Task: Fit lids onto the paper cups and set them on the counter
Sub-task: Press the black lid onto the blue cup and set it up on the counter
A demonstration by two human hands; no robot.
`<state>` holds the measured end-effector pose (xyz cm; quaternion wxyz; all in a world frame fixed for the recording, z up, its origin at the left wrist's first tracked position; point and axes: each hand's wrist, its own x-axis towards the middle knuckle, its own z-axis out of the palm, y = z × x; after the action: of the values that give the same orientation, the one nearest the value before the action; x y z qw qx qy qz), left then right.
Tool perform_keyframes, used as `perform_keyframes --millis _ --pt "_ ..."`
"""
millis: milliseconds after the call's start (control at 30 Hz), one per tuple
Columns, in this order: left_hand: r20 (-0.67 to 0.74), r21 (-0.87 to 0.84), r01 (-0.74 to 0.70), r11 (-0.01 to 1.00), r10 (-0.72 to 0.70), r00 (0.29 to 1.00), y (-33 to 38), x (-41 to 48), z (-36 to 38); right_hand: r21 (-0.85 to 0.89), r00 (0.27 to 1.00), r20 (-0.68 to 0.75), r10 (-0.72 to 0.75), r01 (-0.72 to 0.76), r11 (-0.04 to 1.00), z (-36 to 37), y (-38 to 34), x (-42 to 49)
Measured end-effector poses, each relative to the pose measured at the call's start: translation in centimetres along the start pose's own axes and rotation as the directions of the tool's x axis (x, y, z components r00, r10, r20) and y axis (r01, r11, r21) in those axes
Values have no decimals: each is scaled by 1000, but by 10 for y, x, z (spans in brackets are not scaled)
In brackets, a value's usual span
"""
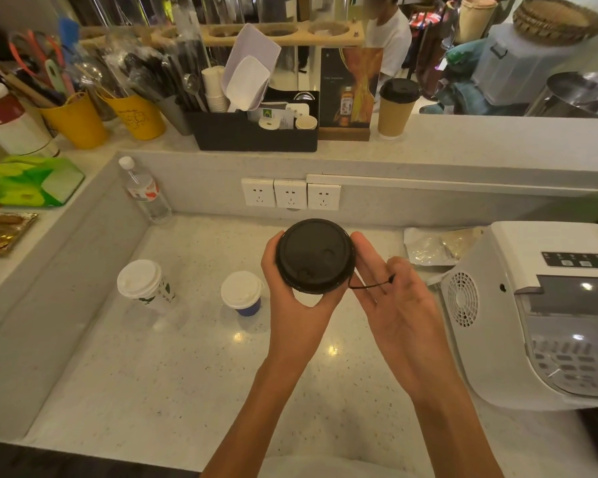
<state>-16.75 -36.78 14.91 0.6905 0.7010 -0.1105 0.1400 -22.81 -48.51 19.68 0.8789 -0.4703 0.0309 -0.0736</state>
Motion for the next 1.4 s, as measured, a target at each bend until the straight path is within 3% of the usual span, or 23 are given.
perform_keyframes --millis 133,333,500,733,900,1000,1167,1400 --pt "-32 -63 105 992 -107 994 0 0 5 20 1000 8 -5 4 1000 1 0 0" --pt "17 67 31 997 -33 999 4 1 2 18 999 -52 8 -7 1000 -4 4 2" --pt "23 240 -31 970 27 999 6 2 -2 28 1000 -15 5 -4 1000 -6 6 2" --pt "2 57 -24 998 24 1000 7 6 -4 39 1000 11 -7 7 999 -5 2 0" --pt "6 163 32 986 -33 999 7 2 0 -92 997 -75 -32 25 995 -2 2 -2" --pt "55 302 -75 950 61 997 12 -3 0 -290 989 -130 -71 30 957 -2 6 -4" --pt "200 495 -368 787 310 930 16 0 2 -376 978 -199 -63 -17 926 -6 13 -4" --pt "242 563 -408 719 328 913 18 -1 1 -412 987 -158 2 -68 909 -14 10 -2"
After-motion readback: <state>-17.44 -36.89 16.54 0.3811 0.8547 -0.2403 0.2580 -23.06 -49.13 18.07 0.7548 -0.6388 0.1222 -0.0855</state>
